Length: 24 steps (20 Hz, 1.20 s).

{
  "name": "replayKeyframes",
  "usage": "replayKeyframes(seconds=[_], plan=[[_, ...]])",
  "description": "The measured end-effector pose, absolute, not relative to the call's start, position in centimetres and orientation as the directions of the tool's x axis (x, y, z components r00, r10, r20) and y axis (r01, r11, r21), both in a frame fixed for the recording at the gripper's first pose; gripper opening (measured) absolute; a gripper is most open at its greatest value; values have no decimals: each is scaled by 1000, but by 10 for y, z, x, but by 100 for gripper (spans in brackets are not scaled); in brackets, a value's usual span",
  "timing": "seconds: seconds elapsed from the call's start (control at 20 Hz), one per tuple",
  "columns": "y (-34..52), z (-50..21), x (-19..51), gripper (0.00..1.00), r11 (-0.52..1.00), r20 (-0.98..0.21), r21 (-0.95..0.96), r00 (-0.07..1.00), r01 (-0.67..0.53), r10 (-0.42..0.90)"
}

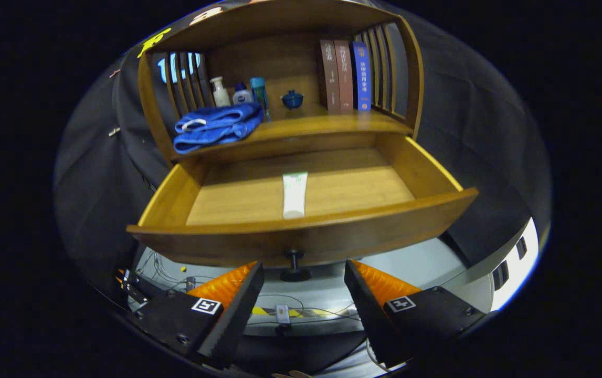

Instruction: Pull open the drawer, take out the items inside it, and place them on the countertop above the cabinet.

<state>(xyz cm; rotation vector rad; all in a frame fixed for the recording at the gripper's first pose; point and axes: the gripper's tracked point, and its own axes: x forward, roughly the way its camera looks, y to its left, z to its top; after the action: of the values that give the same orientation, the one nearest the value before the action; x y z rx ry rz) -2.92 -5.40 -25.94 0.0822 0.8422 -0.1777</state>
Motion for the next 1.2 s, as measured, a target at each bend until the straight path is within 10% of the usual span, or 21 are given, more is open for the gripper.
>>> replayKeyframes(seconds=[0.35, 1.2], plan=[[-42, -255, 86, 99, 994, -743, 10, 666, 110, -66], [-66, -409, 103, 94, 990, -992, -94, 73, 109, -102]])
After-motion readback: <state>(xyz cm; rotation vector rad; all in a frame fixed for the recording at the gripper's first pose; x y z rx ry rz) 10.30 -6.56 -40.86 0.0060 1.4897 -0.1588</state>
